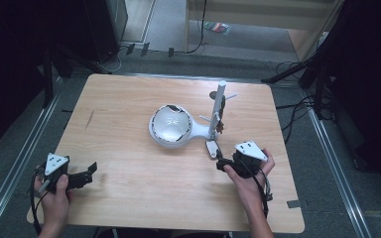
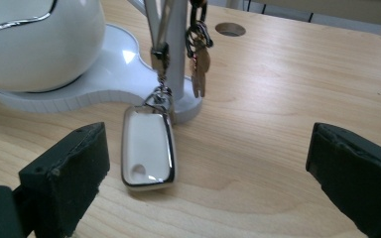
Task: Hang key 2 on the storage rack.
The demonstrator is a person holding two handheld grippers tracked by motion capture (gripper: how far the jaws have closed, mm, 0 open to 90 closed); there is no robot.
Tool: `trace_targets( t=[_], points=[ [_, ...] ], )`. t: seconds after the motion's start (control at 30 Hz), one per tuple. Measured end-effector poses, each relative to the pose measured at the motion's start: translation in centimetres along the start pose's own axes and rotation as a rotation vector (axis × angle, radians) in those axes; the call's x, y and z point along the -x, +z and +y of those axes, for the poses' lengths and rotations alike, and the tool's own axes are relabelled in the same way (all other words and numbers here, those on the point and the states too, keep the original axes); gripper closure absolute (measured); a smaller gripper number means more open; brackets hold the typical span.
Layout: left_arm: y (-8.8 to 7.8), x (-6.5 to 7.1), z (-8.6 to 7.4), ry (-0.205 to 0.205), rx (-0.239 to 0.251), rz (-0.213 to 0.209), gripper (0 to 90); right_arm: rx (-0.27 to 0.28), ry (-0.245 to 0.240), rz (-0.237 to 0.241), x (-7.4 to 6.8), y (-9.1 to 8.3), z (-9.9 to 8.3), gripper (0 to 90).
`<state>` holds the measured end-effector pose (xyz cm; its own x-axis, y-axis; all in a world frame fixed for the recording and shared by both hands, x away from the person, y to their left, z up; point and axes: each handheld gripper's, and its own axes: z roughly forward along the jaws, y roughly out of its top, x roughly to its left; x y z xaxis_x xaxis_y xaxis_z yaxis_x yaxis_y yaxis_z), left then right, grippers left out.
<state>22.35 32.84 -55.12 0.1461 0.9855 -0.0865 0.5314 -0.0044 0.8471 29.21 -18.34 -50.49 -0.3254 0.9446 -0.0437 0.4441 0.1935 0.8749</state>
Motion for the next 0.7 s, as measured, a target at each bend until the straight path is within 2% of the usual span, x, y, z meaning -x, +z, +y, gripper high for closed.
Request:
trace_targets(
  t=[0.17,0.3,0.7],
  points=[
    [0.0,0.0,0.0,-0.007,0.003,-0.002,0.0,-0.004,0.02,-0.013,0.8,-0.5,-0.4,3.0],
    [0.0,0.0,0.0,-0.007,0.003,-0.002,0.0,-0.001,0.017,-0.01,1.3,-1.0,-0.8,2.9],
    [0.0,0.0,0.0,-0.007,0.005,-0.004,0.0,-0.024,0.02,-0.037,2.9,-1.9,-2.0,2.2]
  ],
)
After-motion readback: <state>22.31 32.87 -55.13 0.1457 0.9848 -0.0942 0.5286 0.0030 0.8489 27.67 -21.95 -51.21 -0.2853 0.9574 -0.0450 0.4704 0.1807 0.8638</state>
